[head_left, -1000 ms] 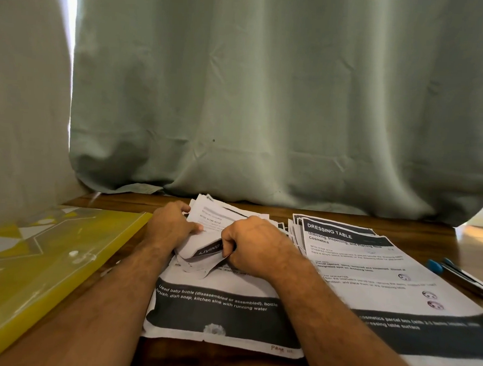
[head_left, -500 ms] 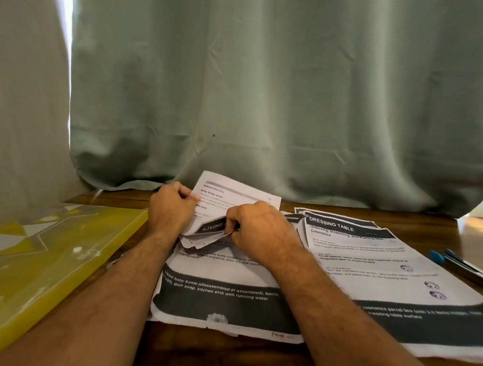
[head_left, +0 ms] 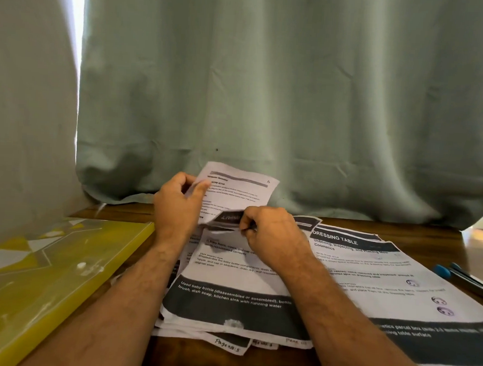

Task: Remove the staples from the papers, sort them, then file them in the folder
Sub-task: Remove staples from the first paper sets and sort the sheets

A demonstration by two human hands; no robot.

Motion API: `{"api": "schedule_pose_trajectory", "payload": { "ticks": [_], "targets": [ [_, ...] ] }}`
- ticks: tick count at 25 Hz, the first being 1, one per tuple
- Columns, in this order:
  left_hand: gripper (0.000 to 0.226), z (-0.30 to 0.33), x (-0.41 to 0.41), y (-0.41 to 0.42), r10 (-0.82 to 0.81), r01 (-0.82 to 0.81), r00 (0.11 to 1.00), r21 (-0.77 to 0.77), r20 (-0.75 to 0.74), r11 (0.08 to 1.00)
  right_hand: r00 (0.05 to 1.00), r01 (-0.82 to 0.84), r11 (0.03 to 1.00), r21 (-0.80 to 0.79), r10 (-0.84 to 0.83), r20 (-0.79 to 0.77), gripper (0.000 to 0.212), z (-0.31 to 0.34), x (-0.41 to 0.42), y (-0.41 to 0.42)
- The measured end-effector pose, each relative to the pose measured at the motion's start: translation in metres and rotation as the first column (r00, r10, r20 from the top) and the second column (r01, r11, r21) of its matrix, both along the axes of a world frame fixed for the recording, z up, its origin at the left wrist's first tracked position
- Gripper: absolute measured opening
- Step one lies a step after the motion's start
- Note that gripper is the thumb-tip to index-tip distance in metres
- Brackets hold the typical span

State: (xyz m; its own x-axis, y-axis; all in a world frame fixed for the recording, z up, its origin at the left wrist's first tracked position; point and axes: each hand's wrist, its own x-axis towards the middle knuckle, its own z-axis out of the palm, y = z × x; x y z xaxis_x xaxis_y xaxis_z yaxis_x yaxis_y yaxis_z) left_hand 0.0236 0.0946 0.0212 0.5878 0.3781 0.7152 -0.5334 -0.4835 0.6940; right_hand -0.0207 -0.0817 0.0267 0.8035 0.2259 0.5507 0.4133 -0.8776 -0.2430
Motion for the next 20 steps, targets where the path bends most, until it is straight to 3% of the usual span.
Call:
{"api": "schedule_pose_trajectory", "payload": {
  "ticks": [4, 9, 16, 20],
  "targets": [
    [0.006, -0.004, 0.002, -0.007, 0.046, -0.042, 0.999, 0.112, -0.026, 0.993, 0.984, 0.011, 0.994, 0.111, -0.031, 0.175, 0.024, 0.005, -0.003, 0.006],
    [0.025, -0.001, 0.003, -0.006, 0.022, -0.022, 0.999, 0.009, 0.05, 1.0, 0.964, -0.016, 0.982, 0.187, -0.035, 0.264, 0.029, 0.006, -0.004, 0.004],
    [0.029, 0.029, -0.011, -0.007, 0.007, 0.0, 0.99, -0.047, 0.14, 0.999, 0.936, -0.083, 0.939, 0.335, -0.042, 0.351, 0.023, 0.018, 0.003, 0.005],
    [0.027, 0.067, -0.026, -0.016, -0.057, 0.062, 0.972, -0.018, 0.227, 0.998, 0.87, -0.174, 0.913, 0.369, -0.034, 0.493, 0.018, 0.056, 0.002, 0.006]
  ]
}}
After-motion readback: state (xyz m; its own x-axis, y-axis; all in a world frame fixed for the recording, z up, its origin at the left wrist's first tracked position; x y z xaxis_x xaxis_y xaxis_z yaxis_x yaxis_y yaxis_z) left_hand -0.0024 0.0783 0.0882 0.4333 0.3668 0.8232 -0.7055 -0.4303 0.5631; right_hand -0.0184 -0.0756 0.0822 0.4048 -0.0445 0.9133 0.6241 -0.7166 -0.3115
